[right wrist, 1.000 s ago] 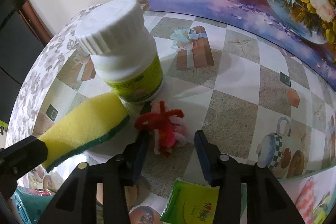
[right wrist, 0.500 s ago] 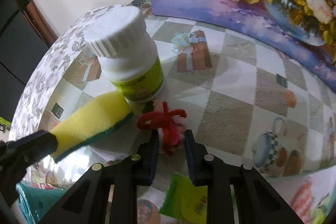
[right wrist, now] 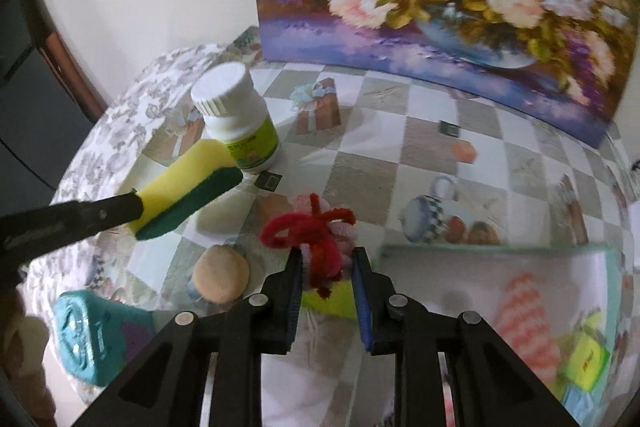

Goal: Organize soft objects
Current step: 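Lift the sponge with the left tool while the right tool lifts the red scrunchie, then carry the sponge and red scrunchie over the white tray with both tools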

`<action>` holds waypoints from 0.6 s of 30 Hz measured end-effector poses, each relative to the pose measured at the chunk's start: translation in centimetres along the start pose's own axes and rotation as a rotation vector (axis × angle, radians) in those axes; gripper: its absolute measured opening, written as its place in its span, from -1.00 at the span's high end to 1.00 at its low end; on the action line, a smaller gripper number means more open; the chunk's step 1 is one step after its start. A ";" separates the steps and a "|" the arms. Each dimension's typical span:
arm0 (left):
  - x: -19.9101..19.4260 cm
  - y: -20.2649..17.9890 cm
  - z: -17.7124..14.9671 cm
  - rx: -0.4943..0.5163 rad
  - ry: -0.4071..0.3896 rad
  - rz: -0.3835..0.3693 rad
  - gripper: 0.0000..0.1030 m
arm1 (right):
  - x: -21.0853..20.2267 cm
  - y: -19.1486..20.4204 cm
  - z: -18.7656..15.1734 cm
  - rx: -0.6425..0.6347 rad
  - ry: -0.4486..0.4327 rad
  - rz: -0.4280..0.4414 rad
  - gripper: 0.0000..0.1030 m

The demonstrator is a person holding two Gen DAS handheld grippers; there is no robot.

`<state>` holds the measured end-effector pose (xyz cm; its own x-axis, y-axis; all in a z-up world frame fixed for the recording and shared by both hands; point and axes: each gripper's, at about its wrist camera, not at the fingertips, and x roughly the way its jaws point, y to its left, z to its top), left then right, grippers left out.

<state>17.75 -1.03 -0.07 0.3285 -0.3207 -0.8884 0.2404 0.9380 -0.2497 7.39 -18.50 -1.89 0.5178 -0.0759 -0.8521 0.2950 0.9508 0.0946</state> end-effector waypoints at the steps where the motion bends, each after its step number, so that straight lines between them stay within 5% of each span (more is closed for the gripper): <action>1: -0.4 -0.2 0.0 0.004 -0.008 -0.004 0.76 | -0.5 -0.2 -0.1 0.005 -0.004 0.000 0.51; 18: -9.3 -8.5 -3.3 0.200 -0.188 -0.037 0.76 | -11.8 -9.8 -2.4 0.231 -0.149 -0.118 0.51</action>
<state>9.59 -5.61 9.04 0.4754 -0.3910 -0.7881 0.4248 0.8865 -0.1835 -3.54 -26.18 6.00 0.5763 -0.2409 -0.7810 0.5262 0.8405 0.1291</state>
